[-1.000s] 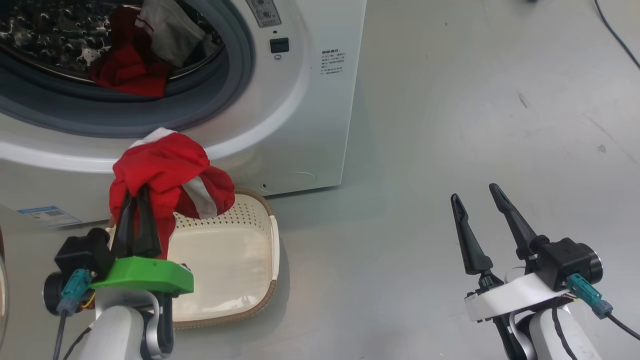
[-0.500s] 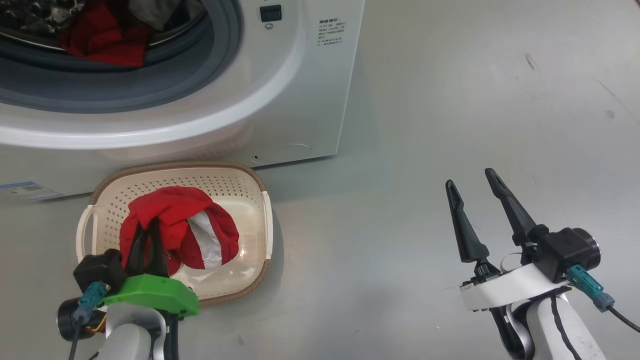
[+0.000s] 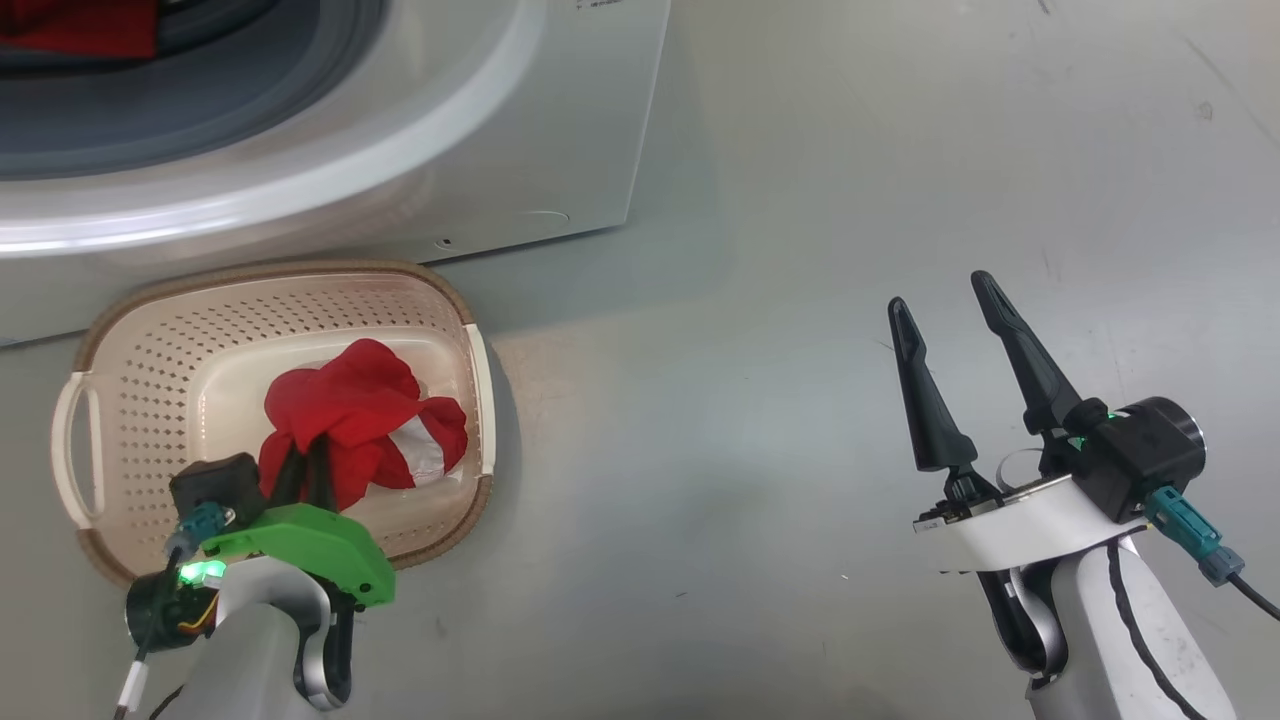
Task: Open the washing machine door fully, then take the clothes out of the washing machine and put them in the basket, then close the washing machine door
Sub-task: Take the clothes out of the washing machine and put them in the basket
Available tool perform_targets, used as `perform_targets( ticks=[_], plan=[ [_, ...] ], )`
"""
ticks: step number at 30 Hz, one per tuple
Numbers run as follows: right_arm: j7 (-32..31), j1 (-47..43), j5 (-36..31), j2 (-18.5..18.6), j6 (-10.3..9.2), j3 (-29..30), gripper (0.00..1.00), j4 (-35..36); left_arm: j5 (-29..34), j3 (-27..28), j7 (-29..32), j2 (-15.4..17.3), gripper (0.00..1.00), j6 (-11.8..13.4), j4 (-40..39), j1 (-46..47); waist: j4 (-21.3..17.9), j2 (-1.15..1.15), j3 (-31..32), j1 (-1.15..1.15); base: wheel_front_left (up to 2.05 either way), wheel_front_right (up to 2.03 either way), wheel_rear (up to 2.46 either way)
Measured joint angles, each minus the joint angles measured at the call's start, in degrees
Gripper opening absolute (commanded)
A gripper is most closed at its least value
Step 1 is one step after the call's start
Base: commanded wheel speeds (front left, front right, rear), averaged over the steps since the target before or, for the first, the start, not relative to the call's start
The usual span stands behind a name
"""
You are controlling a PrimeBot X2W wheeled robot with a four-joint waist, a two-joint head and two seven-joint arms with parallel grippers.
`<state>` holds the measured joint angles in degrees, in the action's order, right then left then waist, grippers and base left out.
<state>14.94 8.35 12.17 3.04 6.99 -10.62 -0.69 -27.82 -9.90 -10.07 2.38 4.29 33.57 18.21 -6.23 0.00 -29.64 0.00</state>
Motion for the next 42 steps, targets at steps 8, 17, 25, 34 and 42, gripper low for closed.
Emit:
perform_targets(
  ticks=[8, 17, 25, 34, 42],
  plan=[
    [0.0, 2.2, 0.6, 0.0, 0.0, -0.1, 1.0, 0.5, -1.5, 0.4, 3.0, -0.1, 0.0, 0.0, 7.3, 6.6, -2.1, 0.0, -4.2, 0.0, 0.0, 0.0, 0.0],
    [0.0, 3.1, 0.9, -0.1, 0.0, 0.1, 1.0, 0.3, -1.9, 0.6, 4.0, -0.2, 0.24, -0.1, 13.5, 11.5, -3.5, 0.0, -6.5, 0.0, 0.0, 0.0, 0.0],
    [0.0, 4.1, 1.0, -0.1, 0.0, -0.4, 1.0, 0.1, -2.4, 1.1, 3.9, -0.3, 1.0, -0.2, 17.5, 14.1, -3.5, 0.0, -6.8, 0.0, 0.0, 0.0, 0.0],
    [0.0, 4.2, 1.0, -0.2, 0.0, -0.5, 1.0, -1.3, -2.4, 1.5, -1.0, -0.4, 1.0, -1.6, 20.0, 15.1, -2.8, 0.0, -5.3, 0.0, 0.0, 0.0, 0.0],
    [0.0, 4.2, 1.0, -0.2, 0.0, -0.4, 1.0, -2.4, -2.3, 0.5, -3.2, -0.5, 1.0, -3.1, 20.5, 14.9, -1.8, 0.0, -2.9, 0.0, 0.0, 0.0, 0.0]
  ],
)
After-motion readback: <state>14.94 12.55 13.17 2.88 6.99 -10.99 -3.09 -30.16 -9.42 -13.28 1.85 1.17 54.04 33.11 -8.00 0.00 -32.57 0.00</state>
